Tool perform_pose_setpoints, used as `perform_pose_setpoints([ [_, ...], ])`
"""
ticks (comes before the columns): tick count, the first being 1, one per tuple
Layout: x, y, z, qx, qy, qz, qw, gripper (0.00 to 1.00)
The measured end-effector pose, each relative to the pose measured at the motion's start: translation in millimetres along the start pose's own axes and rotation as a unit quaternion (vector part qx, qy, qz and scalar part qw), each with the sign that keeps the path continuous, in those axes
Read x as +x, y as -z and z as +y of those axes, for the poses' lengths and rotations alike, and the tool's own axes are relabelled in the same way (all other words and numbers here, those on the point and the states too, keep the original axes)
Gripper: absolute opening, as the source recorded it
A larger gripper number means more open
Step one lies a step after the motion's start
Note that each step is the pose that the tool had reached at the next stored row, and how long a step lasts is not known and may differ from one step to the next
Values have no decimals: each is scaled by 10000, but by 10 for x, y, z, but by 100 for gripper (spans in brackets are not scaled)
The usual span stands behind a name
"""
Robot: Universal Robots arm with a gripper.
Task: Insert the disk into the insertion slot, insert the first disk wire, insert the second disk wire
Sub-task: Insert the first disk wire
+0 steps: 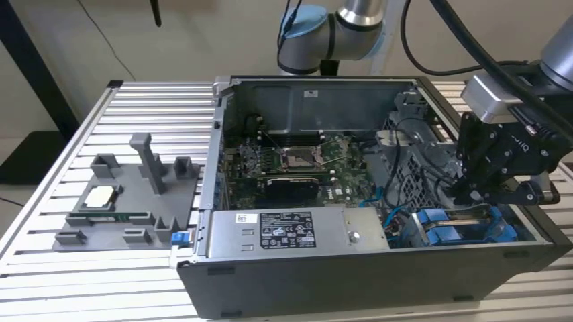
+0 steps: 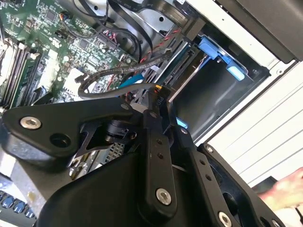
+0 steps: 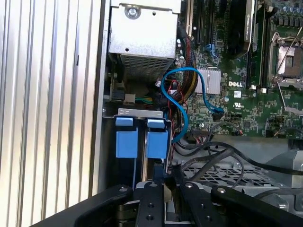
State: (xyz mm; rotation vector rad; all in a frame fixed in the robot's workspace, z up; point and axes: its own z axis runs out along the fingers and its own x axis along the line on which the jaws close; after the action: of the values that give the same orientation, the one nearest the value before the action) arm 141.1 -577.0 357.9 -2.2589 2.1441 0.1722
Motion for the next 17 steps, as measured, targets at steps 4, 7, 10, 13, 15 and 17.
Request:
perform_pose_setpoints([
  [4, 0, 0, 0, 0, 0, 1, 10000, 19],
  [7, -1, 0, 1, 46, 3, 13, 10000, 19],
  [10, 0, 0, 0, 51, 5, 14, 10000, 19],
  [13, 0, 0, 0, 51, 4, 14, 10000, 19],
  [15, 0, 0, 0, 52, 4, 13, 10000, 19],
  [17, 0, -1, 0, 52, 4, 14, 10000, 19],
])
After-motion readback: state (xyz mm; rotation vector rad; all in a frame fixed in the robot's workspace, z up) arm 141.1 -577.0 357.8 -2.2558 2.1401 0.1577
